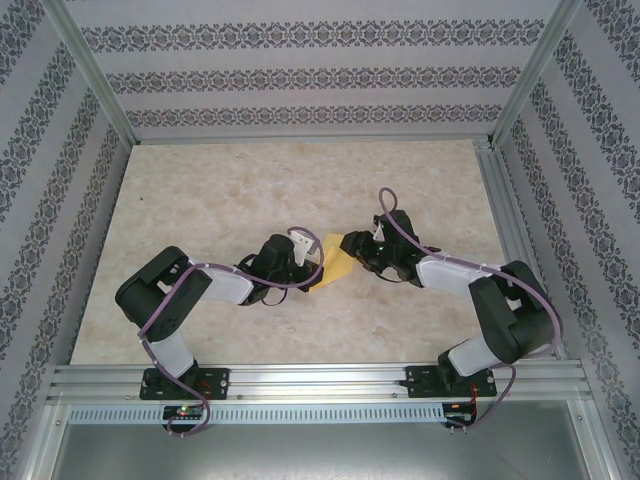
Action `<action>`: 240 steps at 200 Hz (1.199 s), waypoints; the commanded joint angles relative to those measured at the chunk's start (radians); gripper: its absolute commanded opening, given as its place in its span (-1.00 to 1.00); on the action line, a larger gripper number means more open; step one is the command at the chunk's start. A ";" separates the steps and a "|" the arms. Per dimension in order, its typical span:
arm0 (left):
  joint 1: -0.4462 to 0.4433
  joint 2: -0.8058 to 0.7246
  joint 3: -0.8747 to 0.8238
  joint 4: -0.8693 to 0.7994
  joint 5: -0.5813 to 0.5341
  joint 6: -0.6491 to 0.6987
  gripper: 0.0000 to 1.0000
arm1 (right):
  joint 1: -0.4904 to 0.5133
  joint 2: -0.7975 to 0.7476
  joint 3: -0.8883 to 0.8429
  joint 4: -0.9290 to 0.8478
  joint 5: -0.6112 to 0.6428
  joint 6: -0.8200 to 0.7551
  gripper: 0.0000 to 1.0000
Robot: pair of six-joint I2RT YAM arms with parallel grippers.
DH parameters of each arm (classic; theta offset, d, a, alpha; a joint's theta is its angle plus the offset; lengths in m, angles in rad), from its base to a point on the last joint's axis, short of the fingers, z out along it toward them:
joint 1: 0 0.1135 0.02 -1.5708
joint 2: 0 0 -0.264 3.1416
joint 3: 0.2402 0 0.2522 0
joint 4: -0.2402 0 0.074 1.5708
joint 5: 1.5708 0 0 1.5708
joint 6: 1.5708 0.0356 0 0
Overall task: Fold a paper plane with a square sheet of paper (pick it up from the middle)
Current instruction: Fourth fold the wing at the center of the table.
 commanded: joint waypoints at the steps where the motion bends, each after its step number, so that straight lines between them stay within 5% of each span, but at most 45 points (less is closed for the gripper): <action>1: -0.004 0.003 0.014 0.051 0.008 -0.105 -0.81 | 0.008 0.058 0.023 0.040 -0.059 -0.054 -0.04; 94: 0.008 0.007 -0.003 0.070 0.012 -0.166 -0.79 | 0.021 0.184 0.104 0.062 -0.083 -0.078 -0.22; 240: 0.037 0.043 -0.003 0.073 0.040 -0.263 -0.75 | 0.023 0.177 0.047 0.098 -0.011 -0.055 -0.32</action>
